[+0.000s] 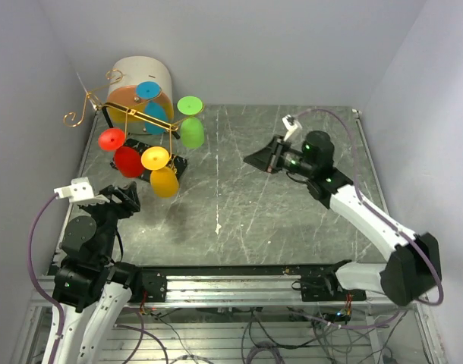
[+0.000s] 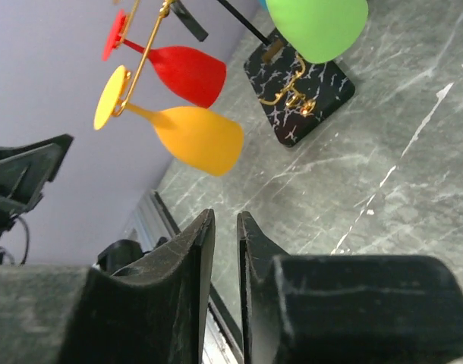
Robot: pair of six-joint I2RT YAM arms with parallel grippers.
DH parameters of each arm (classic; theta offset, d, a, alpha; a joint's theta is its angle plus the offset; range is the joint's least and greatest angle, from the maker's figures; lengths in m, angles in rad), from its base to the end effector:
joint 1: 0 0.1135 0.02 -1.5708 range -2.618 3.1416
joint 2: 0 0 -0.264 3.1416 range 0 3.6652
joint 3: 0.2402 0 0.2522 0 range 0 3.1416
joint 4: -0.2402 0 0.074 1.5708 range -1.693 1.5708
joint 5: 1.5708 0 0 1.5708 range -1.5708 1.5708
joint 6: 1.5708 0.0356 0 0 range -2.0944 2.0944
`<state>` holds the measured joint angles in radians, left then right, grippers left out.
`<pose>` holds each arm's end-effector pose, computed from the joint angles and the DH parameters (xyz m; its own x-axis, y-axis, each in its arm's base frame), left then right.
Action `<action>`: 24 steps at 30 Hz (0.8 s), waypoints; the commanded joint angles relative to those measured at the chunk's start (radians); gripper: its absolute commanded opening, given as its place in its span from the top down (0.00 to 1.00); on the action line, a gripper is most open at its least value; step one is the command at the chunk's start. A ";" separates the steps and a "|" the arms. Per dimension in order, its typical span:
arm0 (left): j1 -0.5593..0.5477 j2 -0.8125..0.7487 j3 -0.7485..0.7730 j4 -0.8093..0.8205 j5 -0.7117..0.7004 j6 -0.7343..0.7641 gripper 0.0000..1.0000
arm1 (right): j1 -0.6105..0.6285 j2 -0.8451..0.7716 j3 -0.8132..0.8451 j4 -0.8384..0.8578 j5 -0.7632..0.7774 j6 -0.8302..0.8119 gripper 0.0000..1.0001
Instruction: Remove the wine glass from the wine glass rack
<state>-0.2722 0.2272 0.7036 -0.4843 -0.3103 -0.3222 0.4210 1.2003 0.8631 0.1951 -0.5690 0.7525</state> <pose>0.0615 -0.0059 0.3378 0.0048 -0.3144 -0.9493 -0.0385 0.9485 -0.3143 0.2462 0.1313 0.3204 -0.6624 0.3343 -0.6705 -0.5183 0.4417 0.7323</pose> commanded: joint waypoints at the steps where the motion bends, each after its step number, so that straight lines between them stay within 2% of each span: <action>1: -0.007 -0.014 0.008 0.006 -0.012 0.001 0.25 | 0.094 0.123 0.206 -0.169 0.177 -0.121 0.78; 4: -0.007 -0.017 0.007 0.007 -0.011 0.003 0.25 | 0.100 0.204 0.347 -0.183 0.161 -0.120 0.74; 10: -0.007 -0.015 0.008 0.007 -0.007 0.002 0.25 | 0.113 0.469 0.835 -0.456 0.215 -0.168 0.73; 16: -0.006 -0.017 0.010 0.002 -0.015 0.000 0.25 | 0.114 0.695 1.219 -0.616 0.244 -0.198 0.68; 20: -0.007 -0.010 0.013 0.000 -0.016 0.000 0.25 | 0.114 0.795 1.352 -0.636 0.211 -0.196 0.64; 24: -0.007 -0.004 0.016 -0.003 -0.019 -0.007 0.26 | 0.119 0.863 1.385 -0.617 0.179 -0.178 0.64</action>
<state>-0.2733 0.2214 0.7036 -0.4896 -0.3111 -0.3222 0.5312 2.0052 2.2066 -0.3813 -0.3588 0.5739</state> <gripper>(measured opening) 0.746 0.358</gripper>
